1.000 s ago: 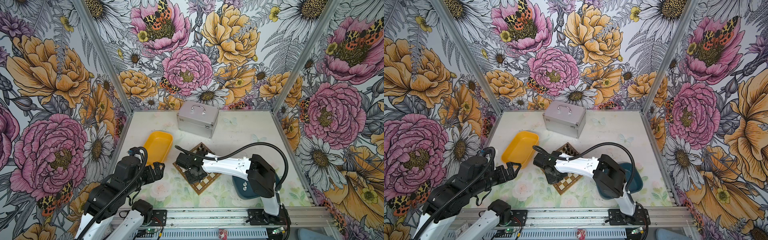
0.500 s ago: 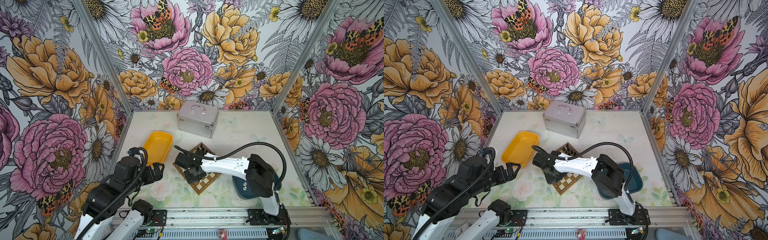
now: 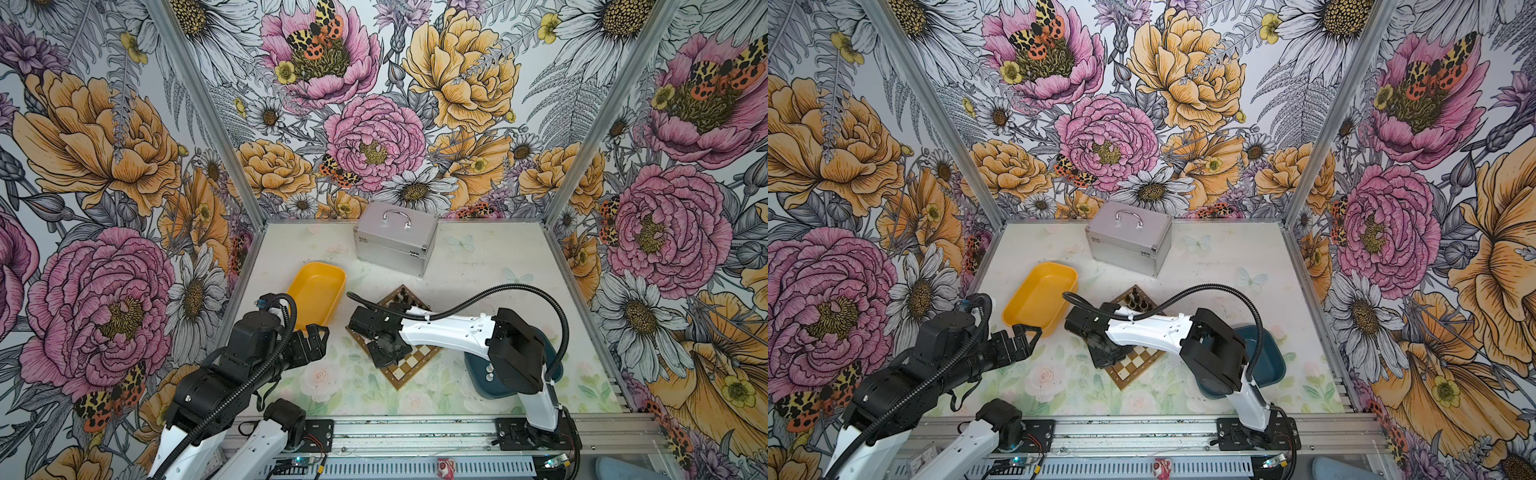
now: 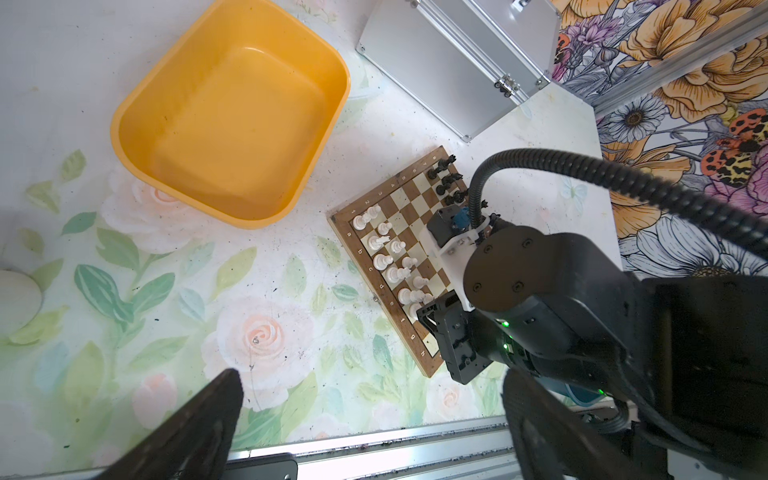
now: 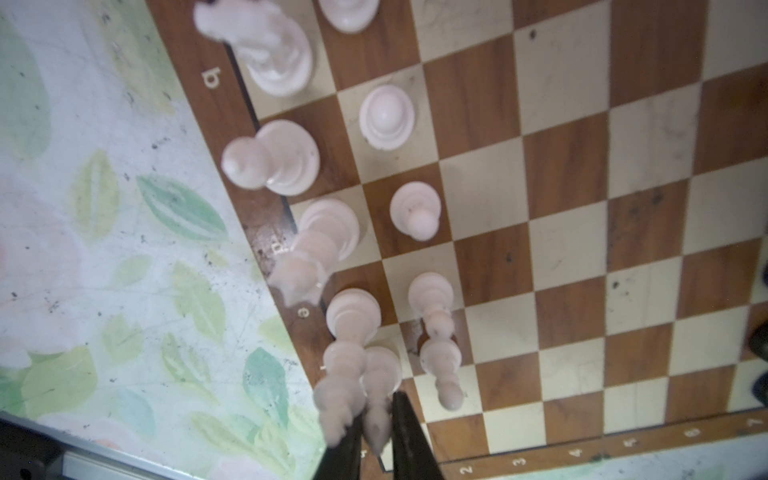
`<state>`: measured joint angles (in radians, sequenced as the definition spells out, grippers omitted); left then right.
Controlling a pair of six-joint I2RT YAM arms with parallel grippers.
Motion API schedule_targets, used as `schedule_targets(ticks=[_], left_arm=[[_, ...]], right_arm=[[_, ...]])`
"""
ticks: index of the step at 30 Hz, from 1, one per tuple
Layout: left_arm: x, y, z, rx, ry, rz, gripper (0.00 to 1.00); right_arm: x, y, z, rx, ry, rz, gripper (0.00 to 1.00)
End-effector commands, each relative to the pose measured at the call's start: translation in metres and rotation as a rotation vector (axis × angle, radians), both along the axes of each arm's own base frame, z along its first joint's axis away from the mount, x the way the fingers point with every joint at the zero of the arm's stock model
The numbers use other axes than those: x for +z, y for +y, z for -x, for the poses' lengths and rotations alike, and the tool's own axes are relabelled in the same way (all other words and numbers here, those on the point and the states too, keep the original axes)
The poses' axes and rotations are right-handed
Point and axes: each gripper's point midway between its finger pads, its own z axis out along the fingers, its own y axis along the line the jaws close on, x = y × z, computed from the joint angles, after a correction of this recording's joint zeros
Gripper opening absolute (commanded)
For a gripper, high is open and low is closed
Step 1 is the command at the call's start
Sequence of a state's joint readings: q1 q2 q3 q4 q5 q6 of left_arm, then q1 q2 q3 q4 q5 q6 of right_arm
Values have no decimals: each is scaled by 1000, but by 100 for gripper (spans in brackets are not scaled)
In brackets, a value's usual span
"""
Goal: Set up the chess pieces on the board
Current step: 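Lower the white piece onto its square and open the right gripper, then raise the right gripper and move it back over the teal tray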
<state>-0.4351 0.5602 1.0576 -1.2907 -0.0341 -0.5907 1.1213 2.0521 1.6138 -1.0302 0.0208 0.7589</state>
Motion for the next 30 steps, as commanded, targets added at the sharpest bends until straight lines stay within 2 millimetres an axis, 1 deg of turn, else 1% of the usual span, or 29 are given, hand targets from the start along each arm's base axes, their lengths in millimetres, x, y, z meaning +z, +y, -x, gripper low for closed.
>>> schedule_targets(ticks=[1,2,4,6,13,18,25,30], left_arm=[[8,4,-3,3,-25,-26,99],[8,4,-3,4,-23,-29,99],[8,4,-4,5,-23,-32,99],[8,4,-4,6,-25,-33,99],[9,6,-5,16,-30,-33,99],[7,5,-7,14,-21,-42,99],[18,8,-14,28,-54,-58,99],[24,9,-18,39,-89,-55,99]], right_arm=[[7,8,-4,10,-11,-29,20],[8,8,-4,10,-11,-33,23],[10,9,-4,13,-15,-39,32],[15,10,-5,16,-21,-48,38],[31,11,-8,11,-39,-85,40],[48,9,-7,-2,-52,-115,40],[75,4,-5,8,-74,-155,41],[97,-5,-13,12,-103,-159,42]])
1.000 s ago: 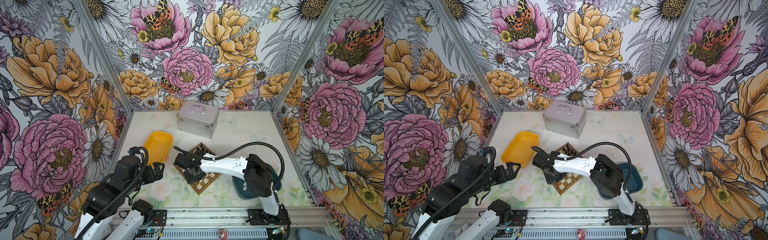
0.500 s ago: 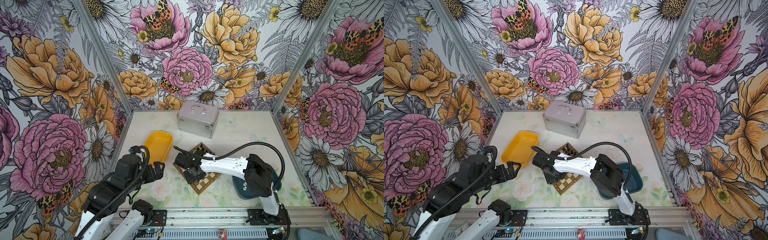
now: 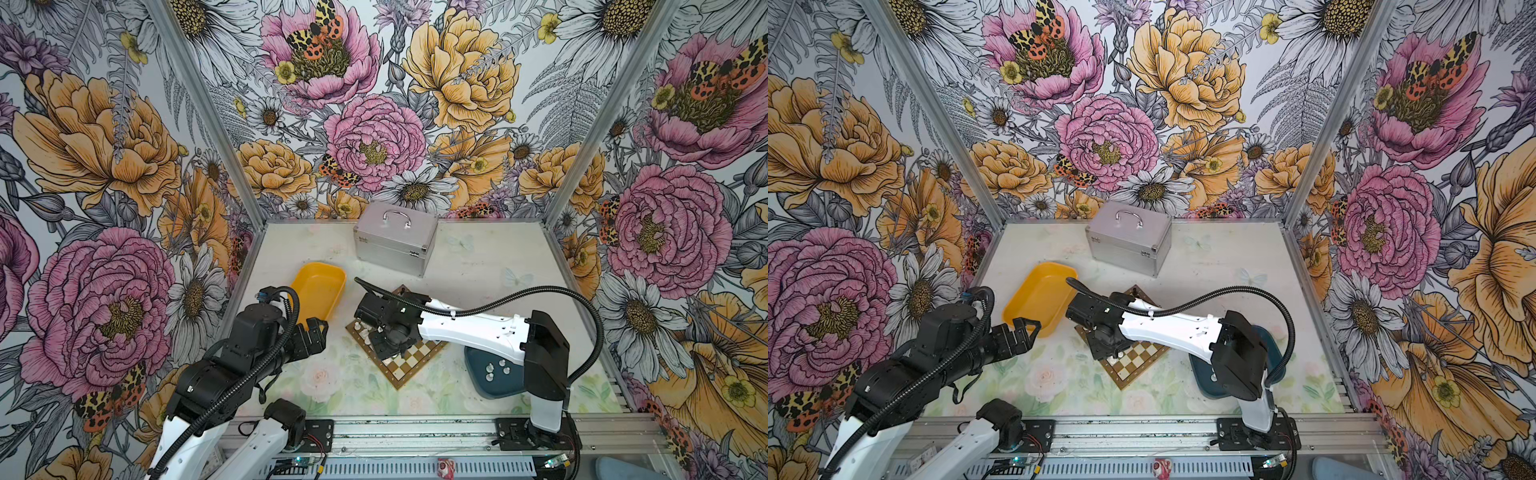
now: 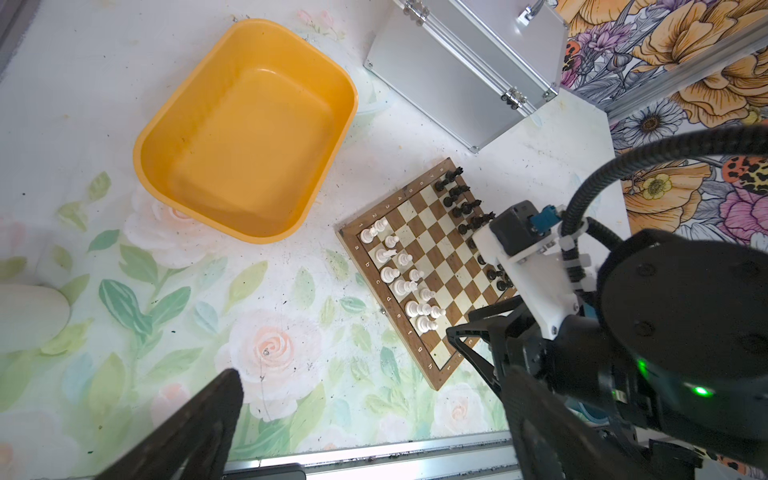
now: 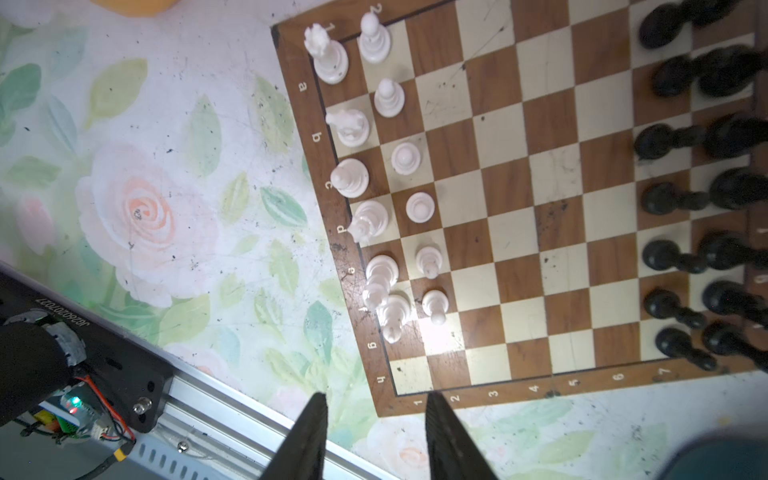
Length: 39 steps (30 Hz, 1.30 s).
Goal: Set up the chess pieces on the board
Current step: 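Raise the right gripper and move it back over the teal tray, then lower the right gripper and grasp another white piece in the teal tray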
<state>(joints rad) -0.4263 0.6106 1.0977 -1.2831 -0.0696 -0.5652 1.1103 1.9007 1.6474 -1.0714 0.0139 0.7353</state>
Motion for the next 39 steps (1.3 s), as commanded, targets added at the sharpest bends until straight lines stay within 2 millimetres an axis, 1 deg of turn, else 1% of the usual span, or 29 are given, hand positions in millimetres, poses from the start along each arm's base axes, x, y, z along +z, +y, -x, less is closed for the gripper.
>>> schedule_targets(ticks=[1,6,11,18,20,22,25,26,27,30,32,34,39], left_arm=[[16,5,-9,20,-83,-14,99],[22,0,-18,4,-106,-13,99],[26,-6,-29,-14,-119,-2,99],[31,-2,-41,1,-124,7,99],[30,-2,-44,0,-120,30,99],[29,-5,-46,-4,-117,60,99],[29,-9,-48,-19,-111,108,99],[29,-11,-48,-27,-113,122,99],[30,-13,-48,-35,-115,129,99],[25,-25,-48,-92,-110,141,99],[17,-33,-48,-129,-97,147,99],[12,-38,-50,-134,-69,165,99],[18,-48,-59,-124,-77,231,99]], right_arm=[[32,-8,-10,-4,-45,-32,42],[55,-21,-26,-45,-83,-65,43],[71,-43,-44,-89,-132,-59,44],[95,-73,-75,-148,-185,-36,46],[103,-85,-85,-165,-202,-12,46],[106,-98,-93,-187,-209,11,47],[104,-123,-101,-241,-214,52,46],[102,-129,-97,-250,-215,61,45],[99,-144,-99,-288,-213,80,45],[85,-172,-83,-349,-203,128,45],[71,-191,-67,-398,-186,156,45],[61,-205,-53,-447,-175,151,45],[32,-239,-21,-577,-134,112,44]])
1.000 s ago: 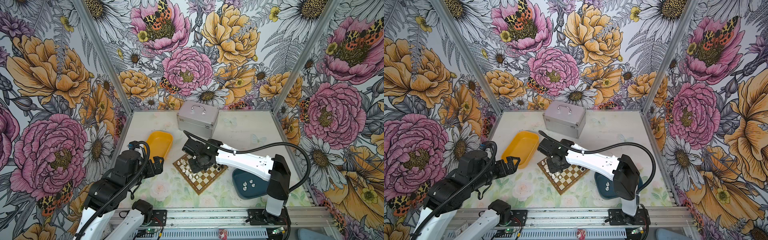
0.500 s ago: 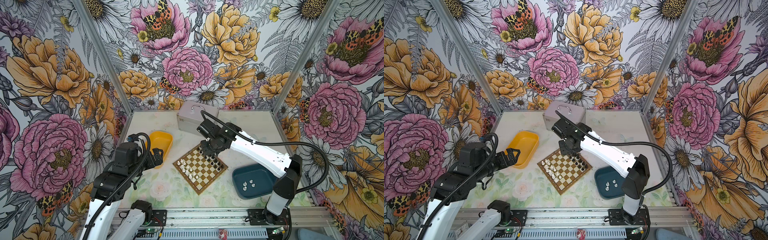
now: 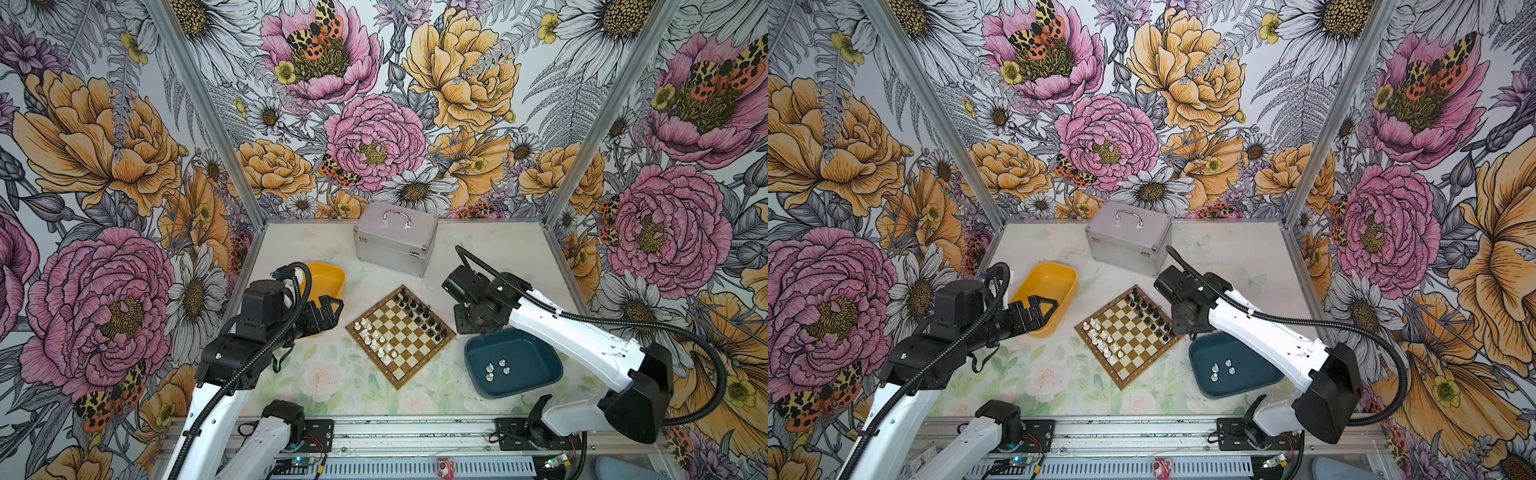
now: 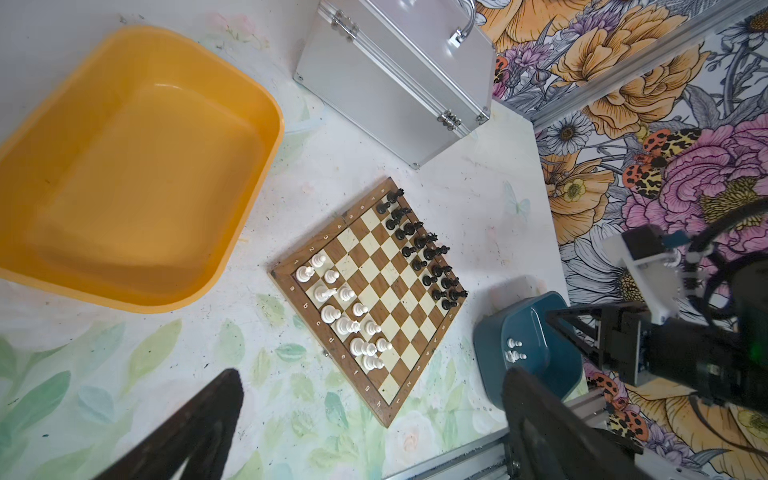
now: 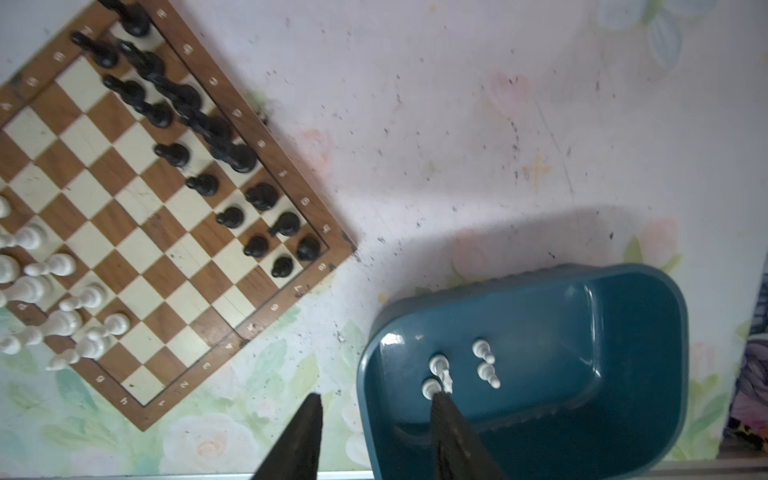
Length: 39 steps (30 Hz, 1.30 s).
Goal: Set up the chess pieces on the board
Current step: 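Lower the right gripper and grasp another white piece in the teal tray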
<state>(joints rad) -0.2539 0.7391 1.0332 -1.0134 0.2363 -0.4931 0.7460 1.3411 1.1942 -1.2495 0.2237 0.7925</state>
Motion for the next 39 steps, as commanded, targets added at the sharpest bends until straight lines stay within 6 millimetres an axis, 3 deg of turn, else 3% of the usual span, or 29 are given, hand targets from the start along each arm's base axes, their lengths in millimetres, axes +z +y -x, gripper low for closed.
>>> schedule_targets(ticks=[1,9,14,17,28,39], left_arm=[[16,-15,-10,-18,-47,89,99],[19,-64,-23,-141,-63,61,99],[14,-104,-28,-231,-53,19,99],[11,-118,-33,-250,-45,3,99],[2,-123,-43,-245,-32,-28,99],[-1,-127,-51,-251,-18,-41,99]], right_arm=[[-9,-15,9,-131,-33,-66,43],[-46,-40,42,-263,4,-108,39],[-66,-43,51,-308,20,-149,37],[-78,-42,55,-317,36,-162,35],[-103,-39,54,-299,102,-140,28],[-107,-52,52,-322,116,-134,28]])
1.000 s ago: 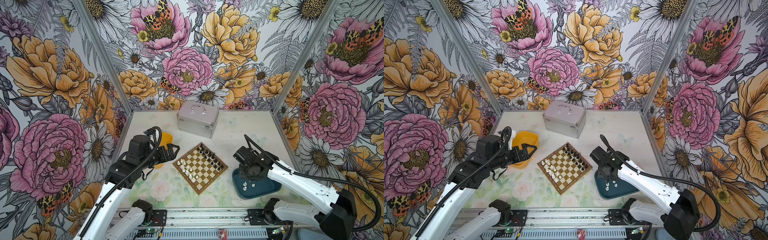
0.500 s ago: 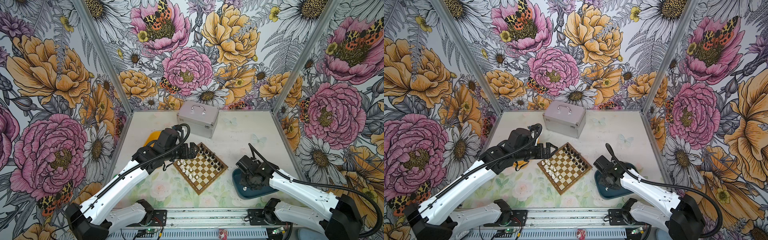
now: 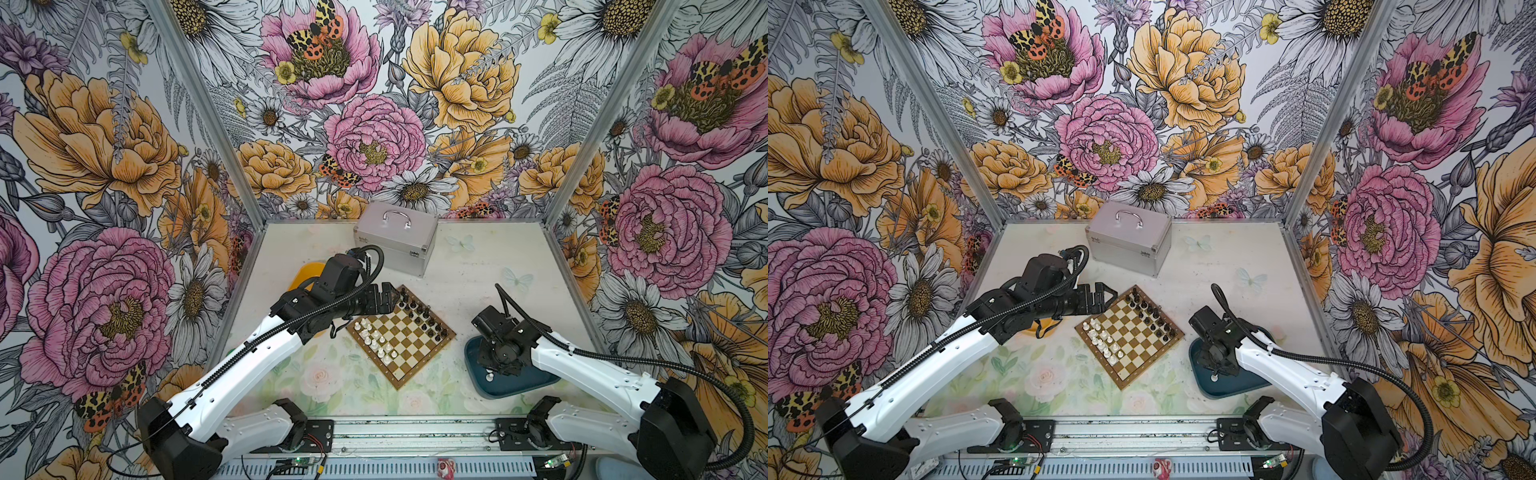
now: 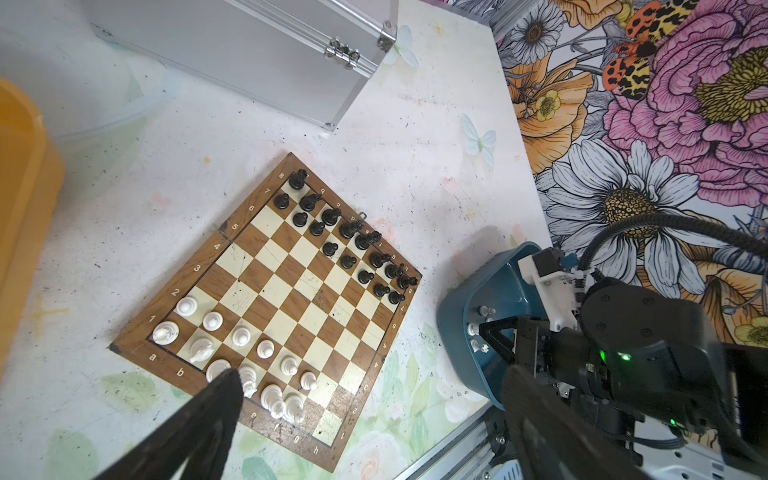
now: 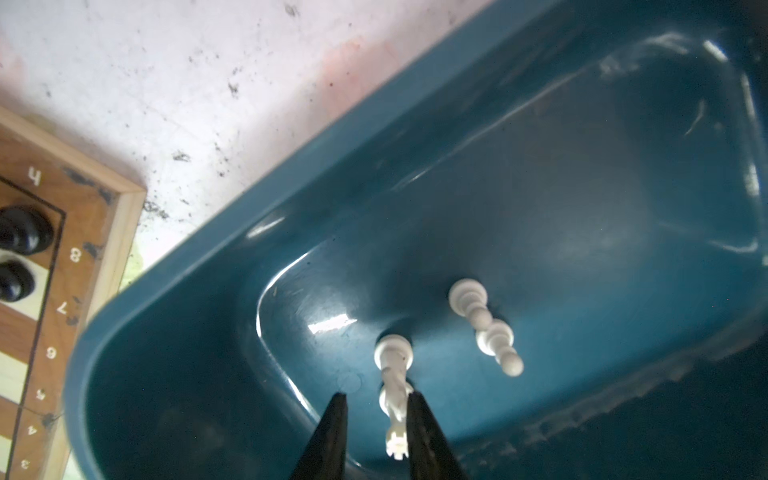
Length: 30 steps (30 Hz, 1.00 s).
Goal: Set up the chess pieces on the board
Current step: 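Lower the right gripper and grasp another white piece in the teal tray, then lift the white piece and carry it over the board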
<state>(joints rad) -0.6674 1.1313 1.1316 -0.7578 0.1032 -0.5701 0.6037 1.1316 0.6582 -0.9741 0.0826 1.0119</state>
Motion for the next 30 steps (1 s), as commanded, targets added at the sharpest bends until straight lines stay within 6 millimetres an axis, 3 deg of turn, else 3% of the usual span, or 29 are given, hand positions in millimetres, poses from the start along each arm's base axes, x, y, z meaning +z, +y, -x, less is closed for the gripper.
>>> schedule_targets(ticks=[1,21,30], left_arm=[[16,-1,-10,7,-51,12,99],[11,-4,-16,-1,-38,-2,99],[12,0,-14,8,-40,3,99]], right_arm=[[-2,-2,0,12,-4,-11,28],[-11,2,-1,35,13,-34,21],[-10,3,-4,46,21,-29,10]])
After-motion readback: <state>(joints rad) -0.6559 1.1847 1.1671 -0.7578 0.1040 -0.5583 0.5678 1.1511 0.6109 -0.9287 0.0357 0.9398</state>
